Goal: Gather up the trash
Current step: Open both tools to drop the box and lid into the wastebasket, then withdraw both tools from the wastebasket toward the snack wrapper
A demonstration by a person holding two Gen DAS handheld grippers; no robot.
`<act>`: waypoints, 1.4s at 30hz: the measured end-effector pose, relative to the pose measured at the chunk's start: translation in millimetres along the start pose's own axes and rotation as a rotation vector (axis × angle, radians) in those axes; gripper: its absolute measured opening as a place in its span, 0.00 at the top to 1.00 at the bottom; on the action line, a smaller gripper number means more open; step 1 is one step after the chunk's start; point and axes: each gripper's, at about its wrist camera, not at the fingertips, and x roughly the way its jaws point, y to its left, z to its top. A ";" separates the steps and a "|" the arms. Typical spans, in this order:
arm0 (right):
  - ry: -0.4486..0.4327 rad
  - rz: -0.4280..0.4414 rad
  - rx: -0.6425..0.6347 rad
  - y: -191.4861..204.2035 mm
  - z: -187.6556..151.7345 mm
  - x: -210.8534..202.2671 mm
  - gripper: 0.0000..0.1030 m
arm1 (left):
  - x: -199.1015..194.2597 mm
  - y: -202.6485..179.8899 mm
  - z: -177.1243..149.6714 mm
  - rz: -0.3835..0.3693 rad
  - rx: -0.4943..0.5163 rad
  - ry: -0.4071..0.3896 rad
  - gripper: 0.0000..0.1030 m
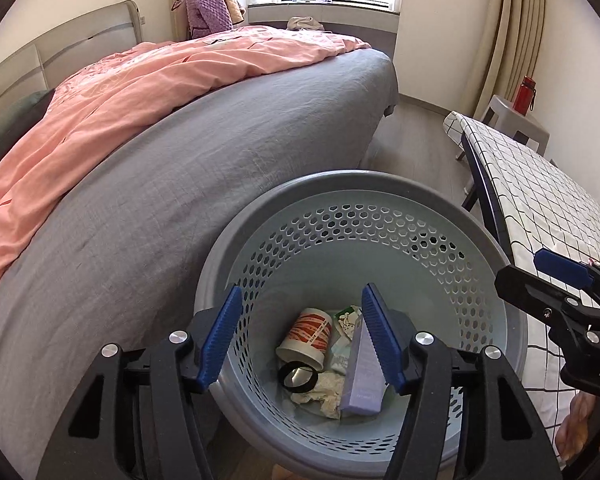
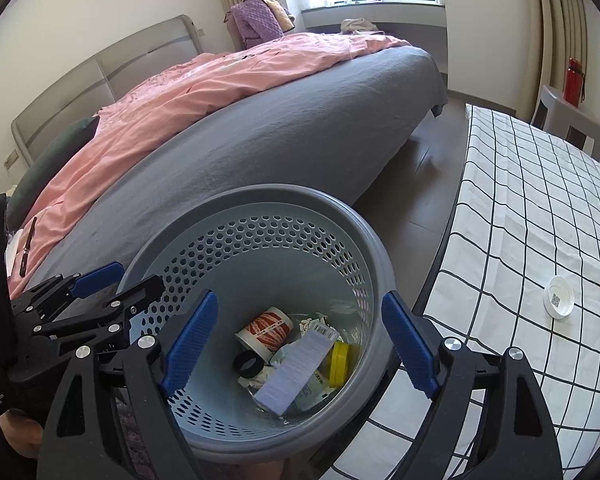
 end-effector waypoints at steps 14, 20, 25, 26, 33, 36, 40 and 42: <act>0.000 -0.005 -0.003 2.5 -2.7 -3.7 0.20 | -2.8 0.2 -0.2 0.019 -0.006 -0.010 0.40; -0.010 -0.015 0.006 -0.2 -6.2 -9.8 0.20 | -3.6 -1.5 0.9 0.025 -0.004 -0.016 0.39; -0.018 -0.029 0.018 -8.0 -9.7 -17.9 0.20 | -5.0 -5.6 1.6 0.028 0.002 -0.021 0.39; -0.020 -0.032 0.022 -10.0 -10.5 -20.0 0.20 | -5.1 -7.0 1.8 0.029 0.004 -0.022 0.39; -0.041 -0.063 0.047 -27.6 -14.5 -34.4 0.20 | -8.8 -18.5 2.2 0.019 0.013 -0.033 0.38; -0.043 -0.078 0.062 -37.0 -17.9 -40.5 0.20 | -10.5 -25.6 2.9 0.011 0.020 -0.037 0.37; -0.041 -0.107 0.072 -52.4 -23.0 -49.6 0.20 | -12.8 -38.3 3.2 -0.005 0.034 -0.044 0.37; -0.040 -0.120 0.080 -61.0 -25.4 -54.0 0.20 | -13.3 -45.9 3.5 -0.018 0.041 -0.043 0.37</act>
